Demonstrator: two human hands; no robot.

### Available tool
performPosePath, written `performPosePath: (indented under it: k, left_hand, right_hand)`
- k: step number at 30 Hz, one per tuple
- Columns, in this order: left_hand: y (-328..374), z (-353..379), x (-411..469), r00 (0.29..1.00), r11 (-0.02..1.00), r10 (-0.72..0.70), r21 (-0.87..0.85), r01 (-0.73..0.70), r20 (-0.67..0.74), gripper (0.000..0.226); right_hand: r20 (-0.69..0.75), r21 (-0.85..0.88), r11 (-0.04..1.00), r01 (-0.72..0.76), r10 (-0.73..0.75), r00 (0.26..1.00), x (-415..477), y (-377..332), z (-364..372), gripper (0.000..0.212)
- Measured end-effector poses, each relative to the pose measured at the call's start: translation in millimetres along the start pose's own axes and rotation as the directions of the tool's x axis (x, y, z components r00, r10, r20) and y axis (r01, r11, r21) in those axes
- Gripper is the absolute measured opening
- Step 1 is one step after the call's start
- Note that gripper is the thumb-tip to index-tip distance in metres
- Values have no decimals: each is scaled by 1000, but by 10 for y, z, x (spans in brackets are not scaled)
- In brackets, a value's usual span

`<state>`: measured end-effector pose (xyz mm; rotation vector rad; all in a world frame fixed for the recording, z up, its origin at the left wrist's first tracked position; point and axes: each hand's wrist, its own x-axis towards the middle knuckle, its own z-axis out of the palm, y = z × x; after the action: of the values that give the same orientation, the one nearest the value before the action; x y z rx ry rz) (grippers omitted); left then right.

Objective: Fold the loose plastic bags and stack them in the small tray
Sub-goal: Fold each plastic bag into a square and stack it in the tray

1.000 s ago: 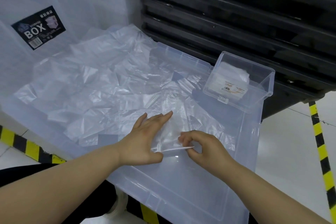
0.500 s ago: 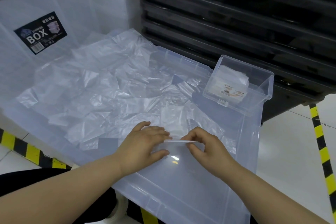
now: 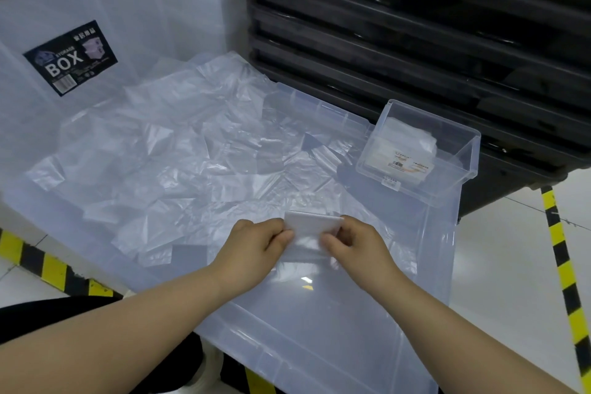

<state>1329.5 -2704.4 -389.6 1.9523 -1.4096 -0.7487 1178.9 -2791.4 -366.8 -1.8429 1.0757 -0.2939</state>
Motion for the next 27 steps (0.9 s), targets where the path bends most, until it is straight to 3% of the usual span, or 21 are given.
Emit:
performPosePath:
  k: [3,6,9,11,13,15,18,22,24,25,27]
  left_hand:
    - [54,19,57,993,985,-120,-122,119,0,33]
    - [142,9,100,971,938,-239,-257,232,4,7]
    - [179,0,116,961,934,-278,-237,268,-9,44]
    - [193,-22,106,960,951,-279,-145,273,-22,60]
    - [206,-27,91,976,968,-208,132,215,-65,59]
    - [169,-42,90,984,890,36,453,47,-174,46]
    - [75,60,92,923,805,331,569,-168,-196,44]
    - [28,122,123,974,718,224,670,-190,36,46]
    - [62,109,150,984,740,156,651,-171,82,49]
    - [115,97,156,989,762,104,630,-150,109,57]
    - [141,116,177,989,753,45,646,-127,141,86]
  right_hand:
    - [-50,-17,997,-76,75,996,104,-36,40,29]
    - [-65,-122,981,-148,141,988,218,-70,63,40]
    - [-91,-172,962,-214,201,975,318,-92,74,40]
    - [-93,-198,954,-223,208,974,344,-103,92,39]
    - [-100,-198,952,-233,217,971,339,-108,97,38]
    - [-112,-195,951,-240,222,969,327,-109,96,39]
    - [-119,-203,948,-244,223,967,324,-107,100,38]
    - [-115,-185,949,-254,236,965,333,-105,117,31]
    - [-134,-176,955,-237,215,967,317,-126,115,11]
    - [-141,-183,955,-232,208,968,309,-120,114,12]
    - [-136,-220,946,-239,213,968,310,-102,112,34]
